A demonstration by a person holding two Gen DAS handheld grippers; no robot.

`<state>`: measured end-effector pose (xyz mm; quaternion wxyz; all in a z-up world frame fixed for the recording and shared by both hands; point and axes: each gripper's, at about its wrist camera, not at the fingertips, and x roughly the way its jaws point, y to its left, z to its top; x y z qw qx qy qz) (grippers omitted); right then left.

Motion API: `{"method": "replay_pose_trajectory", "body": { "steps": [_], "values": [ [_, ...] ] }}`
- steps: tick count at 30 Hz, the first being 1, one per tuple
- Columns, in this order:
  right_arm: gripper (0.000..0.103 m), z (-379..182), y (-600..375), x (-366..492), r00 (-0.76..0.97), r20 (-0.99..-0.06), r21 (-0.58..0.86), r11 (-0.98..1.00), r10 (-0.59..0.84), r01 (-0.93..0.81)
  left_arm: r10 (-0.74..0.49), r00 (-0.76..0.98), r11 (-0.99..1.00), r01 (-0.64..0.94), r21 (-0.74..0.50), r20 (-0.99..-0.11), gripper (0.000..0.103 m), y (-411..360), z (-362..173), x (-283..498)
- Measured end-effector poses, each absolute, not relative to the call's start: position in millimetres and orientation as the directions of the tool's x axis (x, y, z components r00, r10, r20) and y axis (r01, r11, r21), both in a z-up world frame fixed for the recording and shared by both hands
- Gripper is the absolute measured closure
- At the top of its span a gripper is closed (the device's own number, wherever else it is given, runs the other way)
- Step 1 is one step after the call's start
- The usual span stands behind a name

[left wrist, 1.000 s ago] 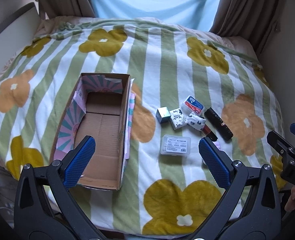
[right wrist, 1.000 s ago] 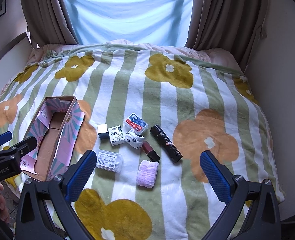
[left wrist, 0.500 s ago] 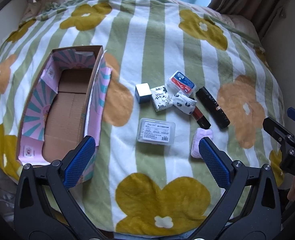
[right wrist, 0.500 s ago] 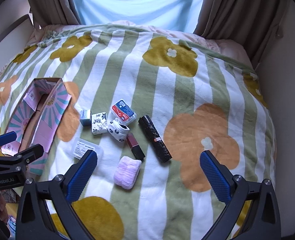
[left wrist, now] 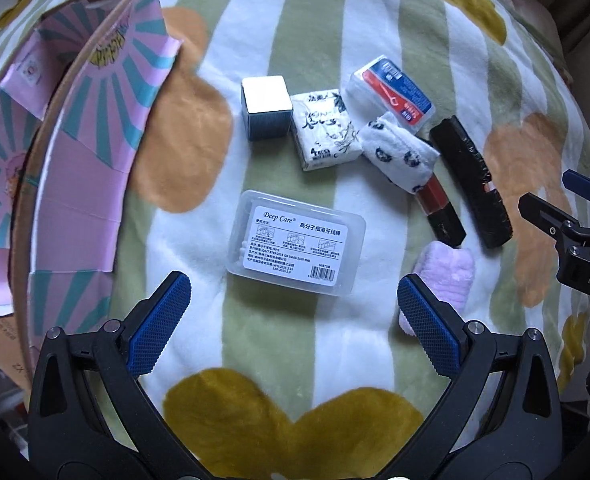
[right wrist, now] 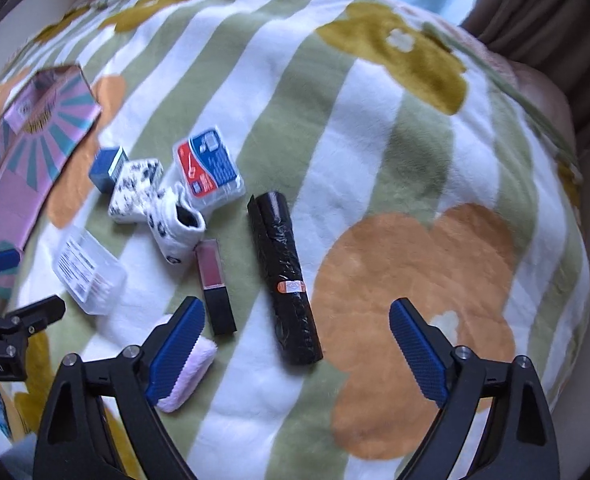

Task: Organize objects
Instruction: 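Grasp the clear Deep Care case with left tool while right tool grasps black roll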

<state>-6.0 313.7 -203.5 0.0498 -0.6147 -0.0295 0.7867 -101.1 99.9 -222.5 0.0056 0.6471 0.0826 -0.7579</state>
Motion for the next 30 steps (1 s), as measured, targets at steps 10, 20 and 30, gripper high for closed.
{"method": "replay_pose_trajectory", "body": {
  "steps": [10, 20, 30],
  "values": [
    [0.032, -257, 325, -38, -0.156, -0.985, -0.087, -0.995, 0.078, 0.056, 0.078, -0.077, -0.988, 0.126, -0.087, -0.994, 0.001, 111, -278, -123],
    [0.076, -277, 326, -44, -0.092, -0.995, -0.045, -0.991, 0.033, 0.123, 0.089, -0.052, -0.986, 0.138, -0.095, -0.995, 0.011, 112, -294, -128],
    [0.078, -263, 334, -32, -0.103, -0.994, -0.035, -0.998, 0.029, 0.05, 0.101, -0.067, -0.984, 0.143, -0.109, -0.993, 0.012, 112, -292, -125]
  ]
}}
